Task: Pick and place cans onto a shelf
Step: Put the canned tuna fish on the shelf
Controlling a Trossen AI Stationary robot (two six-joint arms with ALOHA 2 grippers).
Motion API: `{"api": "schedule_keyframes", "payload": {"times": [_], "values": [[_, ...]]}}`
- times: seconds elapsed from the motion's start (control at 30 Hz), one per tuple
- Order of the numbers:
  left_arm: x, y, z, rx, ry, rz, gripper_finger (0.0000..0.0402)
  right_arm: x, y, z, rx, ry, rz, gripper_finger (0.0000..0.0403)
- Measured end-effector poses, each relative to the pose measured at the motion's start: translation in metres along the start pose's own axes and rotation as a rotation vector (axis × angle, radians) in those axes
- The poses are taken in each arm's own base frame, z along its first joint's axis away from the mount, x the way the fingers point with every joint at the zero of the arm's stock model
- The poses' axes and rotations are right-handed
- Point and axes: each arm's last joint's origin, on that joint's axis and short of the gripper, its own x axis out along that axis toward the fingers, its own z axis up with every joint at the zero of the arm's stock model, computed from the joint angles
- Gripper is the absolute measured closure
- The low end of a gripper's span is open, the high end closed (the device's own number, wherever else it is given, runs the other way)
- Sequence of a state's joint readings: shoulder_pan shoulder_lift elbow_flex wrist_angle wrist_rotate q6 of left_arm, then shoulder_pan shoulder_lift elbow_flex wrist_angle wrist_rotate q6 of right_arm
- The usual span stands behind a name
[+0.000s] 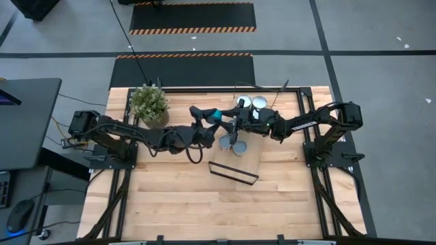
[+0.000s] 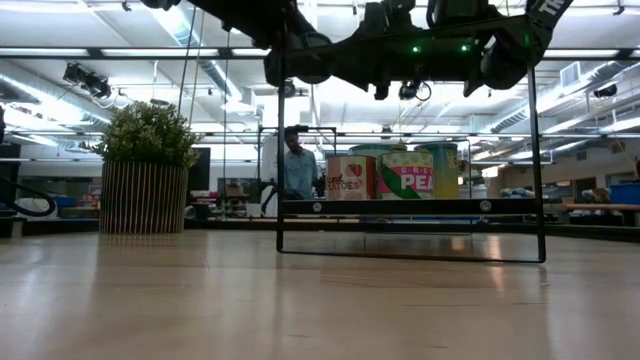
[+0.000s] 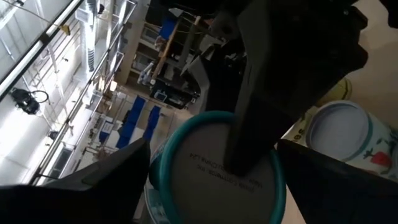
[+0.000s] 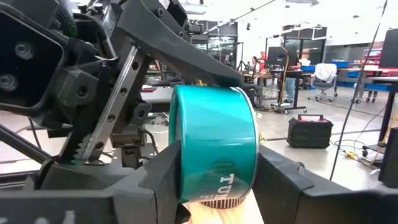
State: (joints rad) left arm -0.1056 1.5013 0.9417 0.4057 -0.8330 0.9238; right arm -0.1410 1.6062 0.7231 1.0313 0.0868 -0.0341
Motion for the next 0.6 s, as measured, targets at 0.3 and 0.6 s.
{"api": "schedule_keyframes", "payload": {"times": [0.3,0.6], "values": [[0.0004,0.0006,-0.0002,-0.051,0.0,0.0,0.0049,0.0,-0.0018,-0.0004,-0.03,0.003,-0.041,0.0234],[0.0005,-0.0011,-0.0011,-0.096,-0.001,-0.024,0.0049,0.0,-0.0073,-0.0015,-0.052,0.015,-0.06,0.0239]]}}
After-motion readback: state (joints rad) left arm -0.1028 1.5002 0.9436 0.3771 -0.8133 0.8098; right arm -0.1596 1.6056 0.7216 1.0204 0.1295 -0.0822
